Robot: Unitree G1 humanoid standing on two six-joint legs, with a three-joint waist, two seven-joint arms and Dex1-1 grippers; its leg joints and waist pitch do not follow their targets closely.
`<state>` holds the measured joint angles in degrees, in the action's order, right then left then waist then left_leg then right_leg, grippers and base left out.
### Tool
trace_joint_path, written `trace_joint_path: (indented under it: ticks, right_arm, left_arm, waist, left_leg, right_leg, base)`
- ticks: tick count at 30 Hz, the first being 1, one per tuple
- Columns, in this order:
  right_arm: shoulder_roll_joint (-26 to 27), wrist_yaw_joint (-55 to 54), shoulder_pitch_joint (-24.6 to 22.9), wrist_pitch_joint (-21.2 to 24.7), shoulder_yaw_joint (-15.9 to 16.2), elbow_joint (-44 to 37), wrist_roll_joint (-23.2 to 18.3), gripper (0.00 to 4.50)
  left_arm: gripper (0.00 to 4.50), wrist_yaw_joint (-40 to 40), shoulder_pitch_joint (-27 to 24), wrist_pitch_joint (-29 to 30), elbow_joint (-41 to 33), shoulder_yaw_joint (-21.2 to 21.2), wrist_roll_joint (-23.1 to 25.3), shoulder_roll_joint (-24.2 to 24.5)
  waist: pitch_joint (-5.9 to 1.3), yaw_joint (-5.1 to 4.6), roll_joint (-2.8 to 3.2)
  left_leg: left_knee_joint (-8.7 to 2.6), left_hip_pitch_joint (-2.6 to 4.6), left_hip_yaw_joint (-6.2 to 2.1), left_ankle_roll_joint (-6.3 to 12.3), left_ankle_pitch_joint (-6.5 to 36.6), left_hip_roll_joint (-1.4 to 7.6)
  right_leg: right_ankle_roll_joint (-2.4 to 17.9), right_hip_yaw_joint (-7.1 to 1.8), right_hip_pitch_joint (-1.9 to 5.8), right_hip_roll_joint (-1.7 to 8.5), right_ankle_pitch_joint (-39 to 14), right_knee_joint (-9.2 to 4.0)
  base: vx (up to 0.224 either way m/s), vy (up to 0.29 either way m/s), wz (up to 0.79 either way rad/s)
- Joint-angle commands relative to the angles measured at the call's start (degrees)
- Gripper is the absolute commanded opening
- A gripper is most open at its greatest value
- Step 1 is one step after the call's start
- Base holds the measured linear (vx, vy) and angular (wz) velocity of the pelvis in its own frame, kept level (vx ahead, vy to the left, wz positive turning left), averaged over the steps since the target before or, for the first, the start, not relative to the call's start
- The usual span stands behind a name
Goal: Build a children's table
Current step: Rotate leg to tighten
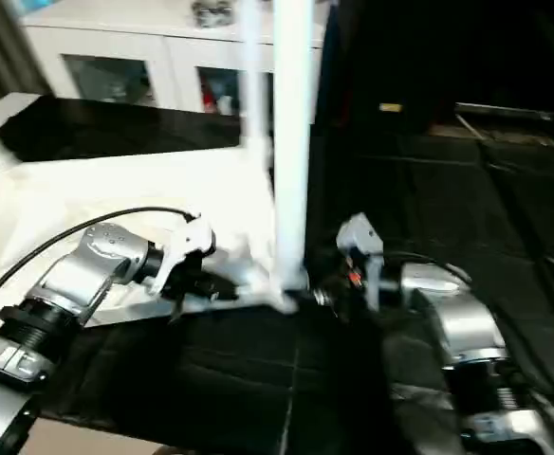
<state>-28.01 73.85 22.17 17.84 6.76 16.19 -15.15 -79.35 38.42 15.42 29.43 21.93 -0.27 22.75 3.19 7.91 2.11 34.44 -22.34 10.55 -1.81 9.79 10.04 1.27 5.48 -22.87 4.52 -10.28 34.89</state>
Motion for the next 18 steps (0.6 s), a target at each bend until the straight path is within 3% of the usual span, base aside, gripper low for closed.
trace_joint_path:
  ticks: [1,9,18]
  right_arm:
    - [-0.7,2.08,0.59,-1.17,1.1,0.64,0.17,4.12]
    - [-0.54,5.05,2.39,-1.06,2.47,3.01,-0.08,3.68]
    - [-0.29,7.78,3.06,-0.27,4.12,4.17,-0.77,2.81]
  left_arm:
    - [0.0,-4.22,0.37,-2.27,-3.24,1.81,-0.73,0.4]
    - [0.0,-5.8,-0.11,-4.18,-3.69,3.36,0.27,0.82]
    - [0.0,-5.63,-0.06,-4.99,-3.77,4.17,0.24,1.13]
  waist:
    - [-4.1,-0.23,-0.86]
    - [-4.16,0.02,-1.07]
    - [-4.28,0.07,-1.18]
  left_leg:
    - [-3.79,1.42,-1.27,3.66,11.18,3.76]
    - [-3.85,1.4,-1.36,3.25,11.04,3.87]
    - [-3.7,1.26,-1.33,3.68,9.55,3.83]
  right_leg:
    - [10.74,-3.39,2.64,5.13,-16.19,-4.72]
    - [10.54,-3.32,2.63,5.11,-16.68,-4.56]
    - [10.89,-3.3,2.7,5.05,-15.29,-4.31]
  base:
    - [0.0,0.0,0.0]
    - [0.0,0.0,0.0]
    - [0.0,0.0,0.0]
